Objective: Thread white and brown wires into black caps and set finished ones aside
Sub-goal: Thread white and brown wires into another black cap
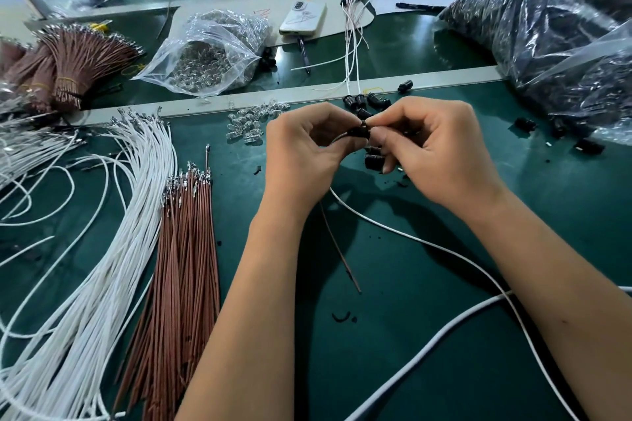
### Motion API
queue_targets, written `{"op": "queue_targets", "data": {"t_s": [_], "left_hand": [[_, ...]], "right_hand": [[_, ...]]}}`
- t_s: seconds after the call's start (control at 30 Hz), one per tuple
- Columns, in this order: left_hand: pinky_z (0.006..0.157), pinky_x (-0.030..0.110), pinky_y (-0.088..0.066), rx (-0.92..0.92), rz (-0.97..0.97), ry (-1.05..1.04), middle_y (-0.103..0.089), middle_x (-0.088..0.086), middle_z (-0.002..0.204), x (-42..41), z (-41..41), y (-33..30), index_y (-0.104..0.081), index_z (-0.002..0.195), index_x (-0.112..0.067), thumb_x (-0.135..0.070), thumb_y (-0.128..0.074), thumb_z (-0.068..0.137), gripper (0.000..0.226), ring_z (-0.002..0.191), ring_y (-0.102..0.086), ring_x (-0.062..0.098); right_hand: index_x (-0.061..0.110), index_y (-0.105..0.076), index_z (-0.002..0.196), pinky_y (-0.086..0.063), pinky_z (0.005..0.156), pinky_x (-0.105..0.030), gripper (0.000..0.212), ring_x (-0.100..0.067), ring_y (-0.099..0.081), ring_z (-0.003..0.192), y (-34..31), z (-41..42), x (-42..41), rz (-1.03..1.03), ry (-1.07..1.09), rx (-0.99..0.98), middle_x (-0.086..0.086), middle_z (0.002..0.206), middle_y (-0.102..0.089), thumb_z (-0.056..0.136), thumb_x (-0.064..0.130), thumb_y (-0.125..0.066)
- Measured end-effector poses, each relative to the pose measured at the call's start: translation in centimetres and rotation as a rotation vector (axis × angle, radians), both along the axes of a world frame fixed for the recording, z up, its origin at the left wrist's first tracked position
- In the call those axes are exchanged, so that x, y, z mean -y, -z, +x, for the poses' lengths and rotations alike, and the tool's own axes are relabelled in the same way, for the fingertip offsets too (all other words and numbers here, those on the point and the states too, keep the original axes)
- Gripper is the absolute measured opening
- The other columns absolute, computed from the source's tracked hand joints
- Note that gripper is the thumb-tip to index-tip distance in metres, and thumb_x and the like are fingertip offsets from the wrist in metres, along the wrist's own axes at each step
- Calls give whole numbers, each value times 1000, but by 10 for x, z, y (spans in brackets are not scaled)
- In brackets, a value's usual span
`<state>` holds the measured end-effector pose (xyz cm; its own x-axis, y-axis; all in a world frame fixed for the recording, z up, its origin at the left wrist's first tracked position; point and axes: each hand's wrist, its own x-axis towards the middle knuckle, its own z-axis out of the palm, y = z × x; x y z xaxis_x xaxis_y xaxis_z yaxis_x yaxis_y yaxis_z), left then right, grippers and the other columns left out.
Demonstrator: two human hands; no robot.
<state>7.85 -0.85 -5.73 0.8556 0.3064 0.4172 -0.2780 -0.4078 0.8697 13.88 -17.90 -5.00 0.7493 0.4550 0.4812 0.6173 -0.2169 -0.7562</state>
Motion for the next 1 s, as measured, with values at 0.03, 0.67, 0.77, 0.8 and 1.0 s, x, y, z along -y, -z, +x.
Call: {"op": "queue_targets", "data": {"t_s": [0.03, 0.67, 0.77, 0.8, 1.0], "left_hand": [[75, 29, -60, -12, -20, 10, -77, 3, 82, -1, 0, 0, -76, 87, -2, 1, -86, 73, 17, 76, -75, 14], [70, 27, -57, -70, -367, 216, -75, 9, 75, 1, -1, 4, -71, 79, 1, 13, -82, 69, 19, 69, -72, 20], [71, 28, -56, -91, -450, 255, -75, 10, 76, 2, -2, 2, -70, 78, -1, 7, -82, 68, 18, 68, -70, 20], [70, 28, -56, -96, -460, 261, -75, 10, 76, 3, -2, 2, -70, 78, -2, 4, -83, 66, 18, 67, -69, 20], [64, 24, -55, -111, -485, 277, -75, 6, 74, 6, -3, -1, -68, 73, -4, 13, -77, 71, 19, 60, -68, 15]], "right_hand": [[6, -77, 95, -54, 55, -23, 7, -16, -70, 53, 0, 0, 0, 4, -9, -2, -4, 71, -73, 91, 1, -74], [1, -75, 93, -53, 50, -23, 3, -14, -60, 54, 0, 5, 3, 248, -231, -404, -3, 65, -70, 92, 0, -73], [5, -79, 89, -49, 48, -21, 18, -15, -58, 56, -5, 4, 3, 349, -287, -616, -9, 68, -68, 89, 22, -73], [6, -79, 86, -48, 47, -20, 20, -15, -56, 55, -6, 4, 3, 360, -285, -665, -9, 68, -67, 88, 25, -73], [6, -73, 81, -48, 46, -16, 20, -9, -55, 50, -7, 3, 1, 398, -251, -803, -4, 64, -66, 82, 25, -74]]}}
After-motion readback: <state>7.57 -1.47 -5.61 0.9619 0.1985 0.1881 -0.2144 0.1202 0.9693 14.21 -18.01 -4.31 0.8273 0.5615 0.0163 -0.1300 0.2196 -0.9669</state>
